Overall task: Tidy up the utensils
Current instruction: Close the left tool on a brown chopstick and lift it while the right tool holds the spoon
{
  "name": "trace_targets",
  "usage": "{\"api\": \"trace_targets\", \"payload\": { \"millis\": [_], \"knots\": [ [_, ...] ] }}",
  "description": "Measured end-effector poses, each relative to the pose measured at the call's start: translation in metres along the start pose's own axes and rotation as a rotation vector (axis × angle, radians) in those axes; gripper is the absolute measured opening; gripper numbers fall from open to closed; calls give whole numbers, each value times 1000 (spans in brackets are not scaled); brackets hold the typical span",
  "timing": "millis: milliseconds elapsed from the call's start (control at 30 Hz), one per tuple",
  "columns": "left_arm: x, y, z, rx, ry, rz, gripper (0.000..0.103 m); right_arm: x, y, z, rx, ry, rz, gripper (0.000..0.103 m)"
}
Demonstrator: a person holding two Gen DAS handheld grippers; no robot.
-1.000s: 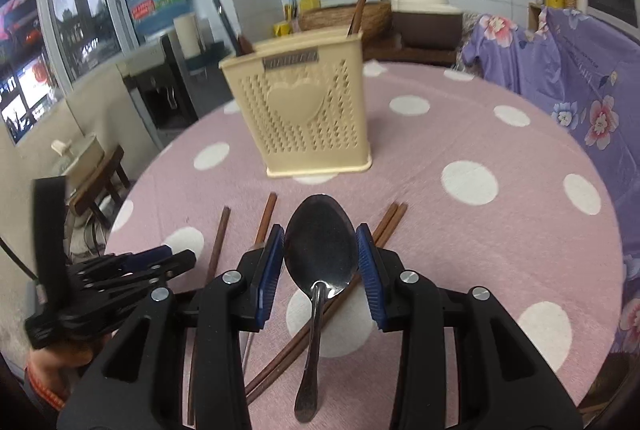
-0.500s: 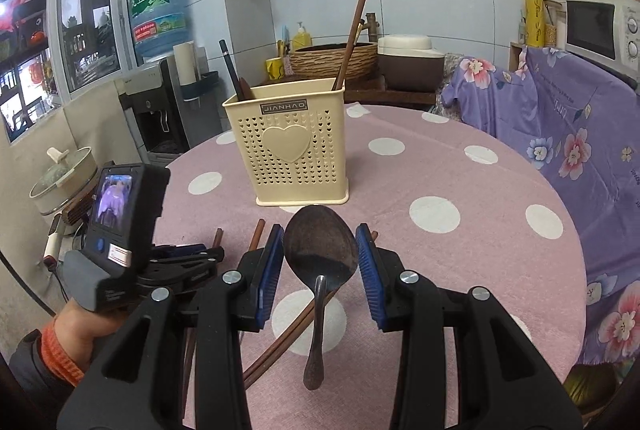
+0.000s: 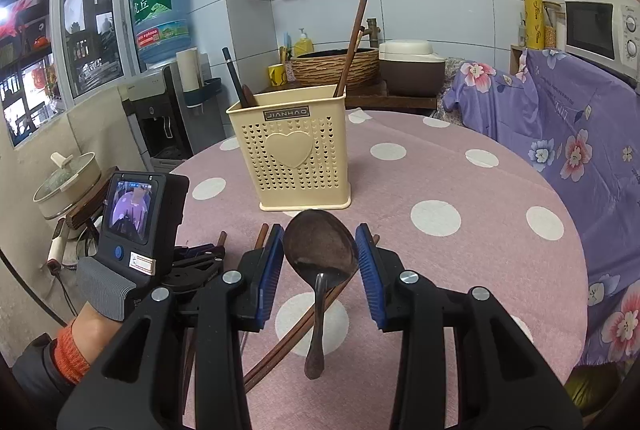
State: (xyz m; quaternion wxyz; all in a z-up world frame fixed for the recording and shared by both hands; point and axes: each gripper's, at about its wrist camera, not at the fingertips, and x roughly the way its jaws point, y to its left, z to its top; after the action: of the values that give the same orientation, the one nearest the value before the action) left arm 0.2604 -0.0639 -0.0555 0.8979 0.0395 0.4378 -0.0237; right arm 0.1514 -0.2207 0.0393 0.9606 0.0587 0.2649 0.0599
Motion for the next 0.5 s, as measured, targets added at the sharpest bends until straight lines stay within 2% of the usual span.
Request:
{"api": "trace_targets", "payload": {
  "millis": [133,267,367,500],
  "knots": [
    [0,0,1,-6,-1,-8,10,0,0,0,1,0,-5,38],
    [0,6,4,-30,2,-48,8,1,0,1,3,3,-8,37],
    [-11,9,7,-40,-38,-51,8,1,0,1,3,3,-11,37],
    [-35,18,17,-64,-97,-91,8,1,0,2,3,5,-15,37]
  ]
}}
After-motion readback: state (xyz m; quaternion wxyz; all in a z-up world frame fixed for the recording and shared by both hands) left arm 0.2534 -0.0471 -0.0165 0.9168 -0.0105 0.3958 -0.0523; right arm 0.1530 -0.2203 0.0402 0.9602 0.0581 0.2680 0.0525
